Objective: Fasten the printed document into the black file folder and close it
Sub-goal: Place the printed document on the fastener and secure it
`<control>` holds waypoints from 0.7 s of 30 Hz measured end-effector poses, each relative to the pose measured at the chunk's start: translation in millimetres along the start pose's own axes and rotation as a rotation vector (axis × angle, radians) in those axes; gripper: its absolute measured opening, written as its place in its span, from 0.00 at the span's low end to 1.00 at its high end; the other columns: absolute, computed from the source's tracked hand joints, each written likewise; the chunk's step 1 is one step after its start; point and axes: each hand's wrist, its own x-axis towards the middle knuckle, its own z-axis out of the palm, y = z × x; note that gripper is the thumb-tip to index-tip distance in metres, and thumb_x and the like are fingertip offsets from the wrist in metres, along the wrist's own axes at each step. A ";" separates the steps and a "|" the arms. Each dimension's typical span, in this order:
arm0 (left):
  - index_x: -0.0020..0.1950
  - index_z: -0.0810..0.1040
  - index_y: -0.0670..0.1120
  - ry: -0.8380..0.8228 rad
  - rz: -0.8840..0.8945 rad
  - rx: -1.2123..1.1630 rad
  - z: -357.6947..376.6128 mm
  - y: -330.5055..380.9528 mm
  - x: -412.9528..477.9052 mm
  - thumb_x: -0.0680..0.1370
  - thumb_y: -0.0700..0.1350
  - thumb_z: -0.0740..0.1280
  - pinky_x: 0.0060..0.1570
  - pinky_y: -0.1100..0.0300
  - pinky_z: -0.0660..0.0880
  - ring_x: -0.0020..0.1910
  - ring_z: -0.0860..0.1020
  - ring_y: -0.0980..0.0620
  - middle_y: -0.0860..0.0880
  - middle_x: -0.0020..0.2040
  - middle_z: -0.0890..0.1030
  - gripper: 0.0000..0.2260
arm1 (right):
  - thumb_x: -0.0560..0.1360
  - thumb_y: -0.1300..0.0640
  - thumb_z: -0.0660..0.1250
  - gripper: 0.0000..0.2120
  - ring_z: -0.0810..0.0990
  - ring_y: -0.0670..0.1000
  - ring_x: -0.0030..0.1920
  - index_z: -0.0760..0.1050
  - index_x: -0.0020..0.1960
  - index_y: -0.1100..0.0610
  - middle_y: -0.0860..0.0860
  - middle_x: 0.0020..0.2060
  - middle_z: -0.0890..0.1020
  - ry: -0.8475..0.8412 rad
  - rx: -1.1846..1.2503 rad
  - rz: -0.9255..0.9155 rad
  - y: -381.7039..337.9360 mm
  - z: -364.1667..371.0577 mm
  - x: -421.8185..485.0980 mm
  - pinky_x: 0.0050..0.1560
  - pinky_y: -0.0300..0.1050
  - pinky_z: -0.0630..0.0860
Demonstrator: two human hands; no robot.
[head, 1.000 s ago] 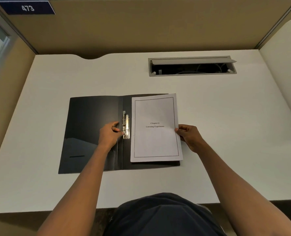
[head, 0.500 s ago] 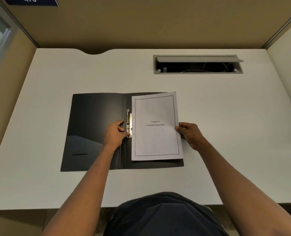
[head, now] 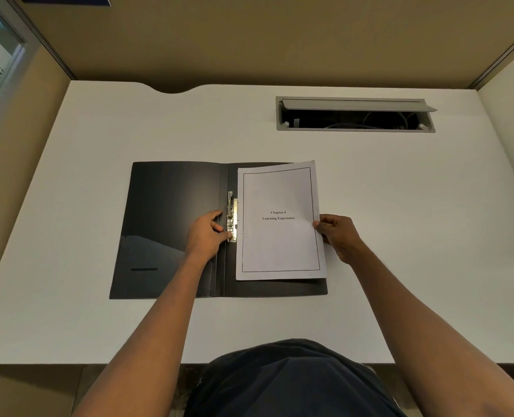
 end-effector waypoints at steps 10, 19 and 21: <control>0.76 0.73 0.46 -0.004 0.013 0.000 -1.8 2.0 -1.6 0.74 0.40 0.78 0.59 0.53 0.78 0.45 0.81 0.54 0.55 0.41 0.80 0.31 | 0.80 0.63 0.70 0.09 0.73 0.57 0.46 0.81 0.54 0.70 0.67 0.42 0.79 -0.056 -0.121 -0.046 -14.6 5.0 -5.4 0.50 0.53 0.71; 0.77 0.72 0.46 -0.024 0.011 0.013 -3.2 1.7 -2.4 0.74 0.40 0.78 0.56 0.56 0.76 0.49 0.80 0.51 0.54 0.43 0.80 0.32 | 0.79 0.63 0.71 0.10 0.75 0.56 0.45 0.81 0.57 0.69 0.59 0.43 0.82 -0.023 -0.106 -0.009 -11.6 9.9 -5.9 0.49 0.51 0.73; 0.77 0.71 0.47 -0.040 0.005 0.015 -4.2 1.6 -2.6 0.74 0.41 0.78 0.56 0.55 0.76 0.50 0.81 0.50 0.53 0.45 0.80 0.33 | 0.79 0.64 0.70 0.11 0.76 0.57 0.47 0.80 0.58 0.70 0.62 0.46 0.82 -0.036 -0.096 -0.005 -10.5 9.5 -5.9 0.52 0.53 0.74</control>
